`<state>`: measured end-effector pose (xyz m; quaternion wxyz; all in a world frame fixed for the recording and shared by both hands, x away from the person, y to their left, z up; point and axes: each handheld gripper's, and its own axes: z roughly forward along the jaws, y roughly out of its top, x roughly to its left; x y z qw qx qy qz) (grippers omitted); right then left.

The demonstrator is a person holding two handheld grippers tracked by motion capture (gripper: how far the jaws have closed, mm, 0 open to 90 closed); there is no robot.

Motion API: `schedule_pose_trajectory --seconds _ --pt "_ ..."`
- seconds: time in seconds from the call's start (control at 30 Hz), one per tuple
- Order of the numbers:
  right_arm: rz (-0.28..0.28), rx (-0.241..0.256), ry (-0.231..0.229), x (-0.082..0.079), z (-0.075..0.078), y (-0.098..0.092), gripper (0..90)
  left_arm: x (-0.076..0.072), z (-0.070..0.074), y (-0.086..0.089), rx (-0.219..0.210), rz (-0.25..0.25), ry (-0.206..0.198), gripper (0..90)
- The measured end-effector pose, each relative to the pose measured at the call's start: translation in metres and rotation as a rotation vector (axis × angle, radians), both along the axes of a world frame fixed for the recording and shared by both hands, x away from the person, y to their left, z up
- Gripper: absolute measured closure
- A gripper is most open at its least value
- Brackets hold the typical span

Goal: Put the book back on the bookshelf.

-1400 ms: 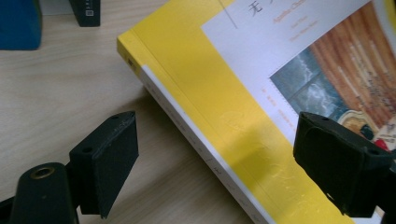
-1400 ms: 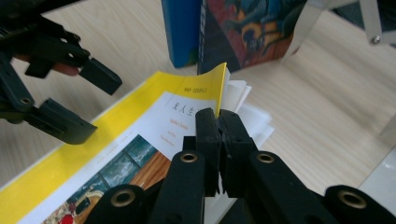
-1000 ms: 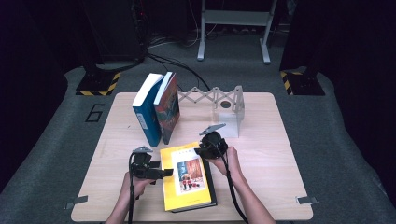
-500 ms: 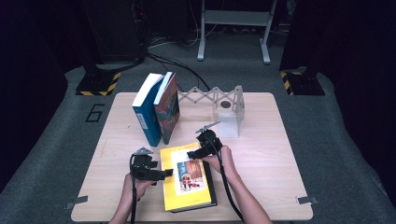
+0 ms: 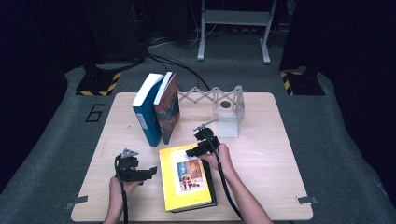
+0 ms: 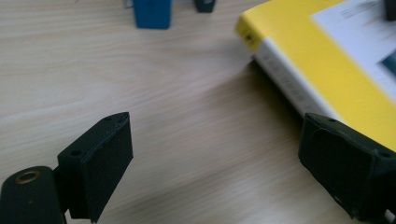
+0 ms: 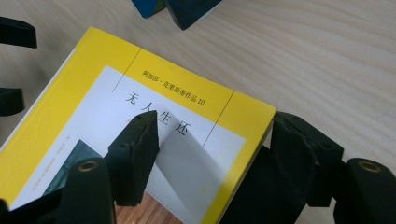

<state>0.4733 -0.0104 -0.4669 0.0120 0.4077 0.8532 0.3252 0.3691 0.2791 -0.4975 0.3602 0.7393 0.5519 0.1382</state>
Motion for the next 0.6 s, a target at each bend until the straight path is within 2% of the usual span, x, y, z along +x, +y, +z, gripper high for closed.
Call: schedule_pose_trajectory --seconds 0.03,0.1,0.13,0.2,0.3,0.33,0.37,0.4,0.5,0.6 --pt "-0.002 -0.004 0.002 0.000 0.000 0.000 33.0 0.001 -0.003 0.002 0.008 0.002 0.006 9.9" --pt "-0.001 0.018 -0.007 0.001 -0.001 -0.001 40.2 0.001 -0.010 0.004 0.031 0.019 0.009 9.9" --pt "-0.006 0.033 -0.008 0.001 -0.001 -0.002 44.3 0.001 -0.011 0.007 0.063 0.001 0.017 9.7" --pt "-0.014 0.037 -0.025 -0.001 0.000 -0.003 51.8 0.001 -0.013 0.007 0.072 0.007 0.023 9.6" --pt "-0.011 0.007 -0.071 -0.004 0.004 0.001 62.1 0.001 -0.015 0.006 0.069 0.013 0.013 9.5" --pt "0.000 0.003 -0.079 -0.005 0.006 0.002 68.6 0.001 -0.015 0.006 0.071 0.007 0.016 9.5" --pt "0.001 0.000 -0.085 -0.006 0.007 0.003 71.2 0.001 -0.017 0.005 0.070 0.017 0.008 9.5" --pt "0.005 -0.004 -0.096 -0.006 0.007 0.004 73.3 0.001 -0.016 0.005 0.081 0.005 0.019 9.5" --pt "0.025 -0.002 -0.107 -0.007 0.009 0.005 79.5 0.001 -0.019 0.003 0.077 -0.001 0.021 9.6" --pt "0.032 0.005 -0.092 -0.006 0.013 0.003 83.3 0.000 -0.020 0.003 0.067 0.000 0.018 9.5"
